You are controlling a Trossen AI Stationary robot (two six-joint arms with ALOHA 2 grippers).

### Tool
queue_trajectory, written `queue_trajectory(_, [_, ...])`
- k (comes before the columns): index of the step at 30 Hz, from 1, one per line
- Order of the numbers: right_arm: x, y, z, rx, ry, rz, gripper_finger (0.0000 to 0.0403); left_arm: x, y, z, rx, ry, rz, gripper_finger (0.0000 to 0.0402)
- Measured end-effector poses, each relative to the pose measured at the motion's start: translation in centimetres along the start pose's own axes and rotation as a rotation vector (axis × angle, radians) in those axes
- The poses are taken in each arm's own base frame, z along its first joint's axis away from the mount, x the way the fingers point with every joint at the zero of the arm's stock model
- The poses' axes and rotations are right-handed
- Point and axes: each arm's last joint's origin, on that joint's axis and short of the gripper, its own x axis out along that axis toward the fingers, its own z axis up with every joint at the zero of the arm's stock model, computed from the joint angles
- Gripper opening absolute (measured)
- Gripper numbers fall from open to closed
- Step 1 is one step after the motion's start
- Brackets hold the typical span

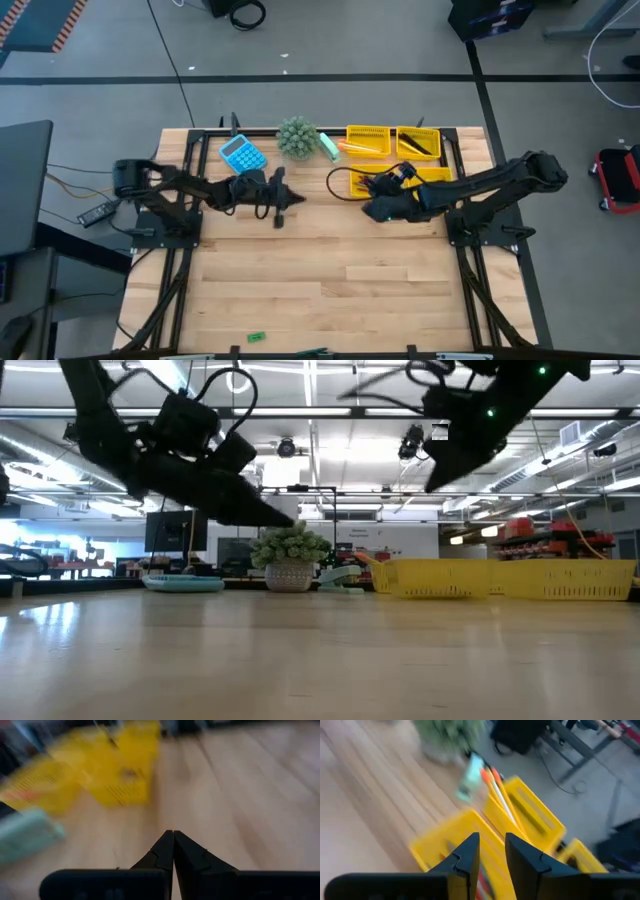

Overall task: Sort crayons/erasers/pens/pencils in bins
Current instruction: Put the green eraser into the bottom right yellow bin

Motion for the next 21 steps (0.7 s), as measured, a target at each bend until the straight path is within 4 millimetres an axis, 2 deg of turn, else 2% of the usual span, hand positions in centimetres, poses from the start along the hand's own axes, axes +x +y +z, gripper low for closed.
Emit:
queue_trajectory(5, [0.3,1.3,0.9,0.118,-0.123,0.105,0.0099,-2.2,-1.9,1.7,-0.047,0.285,-0.098,0.0027])
queue_trajectory(10, [0.4,2.6,1.4,0.032,-0.185,0.375,0.0099,-4.2,-4.6,5.7,-0.108,0.554,-0.224,0.0036])
queue_trajectory(14, [0.0,3.2,1.7,-0.015,-0.201,0.577,0.0099,-5.7,-7.5,9.5,-0.066,0.707,-0.334,0.0038])
queue_trajectory(18, [-0.3,3.7,1.5,-0.071,-0.18,0.782,0.0099,-6.8,-10.4,12.0,-0.089,0.727,-0.402,0.0029])
queue_trajectory(21, [-0.4,3.7,1.4,-0.084,-0.173,0.819,0.0099,-7.3,-12.5,12.8,-0.161,0.709,-0.407,0.0024])
